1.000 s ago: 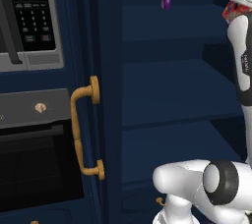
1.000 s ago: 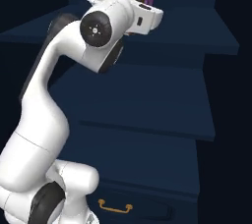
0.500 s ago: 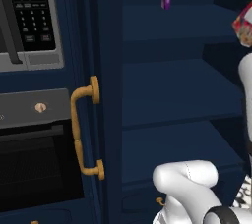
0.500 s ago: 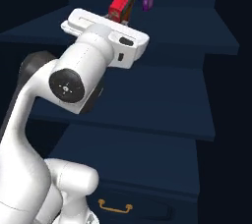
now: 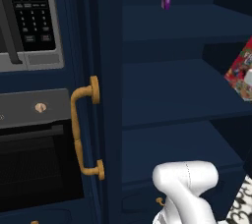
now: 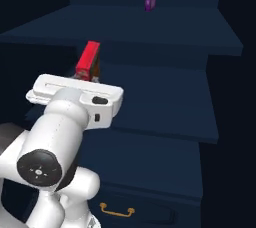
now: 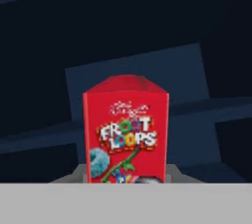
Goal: Pick the cereal and place it on the digital scale for weighing, and close the cabinet.
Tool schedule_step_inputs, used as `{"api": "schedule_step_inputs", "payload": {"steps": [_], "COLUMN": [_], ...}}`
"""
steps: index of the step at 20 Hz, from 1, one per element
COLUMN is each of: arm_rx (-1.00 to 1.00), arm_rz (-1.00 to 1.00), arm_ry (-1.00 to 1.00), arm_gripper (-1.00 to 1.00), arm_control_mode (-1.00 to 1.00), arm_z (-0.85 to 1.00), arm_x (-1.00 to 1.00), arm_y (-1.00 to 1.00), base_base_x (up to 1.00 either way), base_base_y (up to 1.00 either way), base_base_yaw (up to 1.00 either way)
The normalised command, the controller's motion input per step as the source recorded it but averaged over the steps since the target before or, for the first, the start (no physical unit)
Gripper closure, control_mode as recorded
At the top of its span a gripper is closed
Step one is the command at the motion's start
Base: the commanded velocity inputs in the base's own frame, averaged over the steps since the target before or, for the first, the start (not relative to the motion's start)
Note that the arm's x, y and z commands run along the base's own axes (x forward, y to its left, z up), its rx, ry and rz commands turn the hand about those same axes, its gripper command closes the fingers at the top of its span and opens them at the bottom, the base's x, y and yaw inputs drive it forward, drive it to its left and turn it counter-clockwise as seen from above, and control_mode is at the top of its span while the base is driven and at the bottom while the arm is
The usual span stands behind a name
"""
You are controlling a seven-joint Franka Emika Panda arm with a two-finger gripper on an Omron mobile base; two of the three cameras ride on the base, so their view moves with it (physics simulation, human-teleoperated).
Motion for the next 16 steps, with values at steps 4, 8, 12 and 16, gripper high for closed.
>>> {"api": "schedule_step_inputs", "payload": {"steps": [4, 8, 12, 16], "arm_rx": [-0.17, -0.16, -0.07, 0.05], "arm_rz": [0.22, 0.19, 0.15, 0.15], "arm_ry": [0.26, 0.22, 0.09, 0.0], "arm_gripper": [1.0, 1.0, 1.0, 1.0], "arm_control_mode": [-1.0, -1.0, -1.0, -1.0], "arm_z": [-1.0, -0.93, -0.73, -0.4], "arm_x": [-0.57, 0.0, 0.29, 0.57], "arm_y": [0.79, 1.0, 0.65, 0.13], "base_base_x": [0.0, 0.0, 0.0, 0.0], "base_base_y": [0.0, 0.0, 0.0, 0.0], "base_base_yaw": [0.0, 0.0, 0.0, 0.0]}}
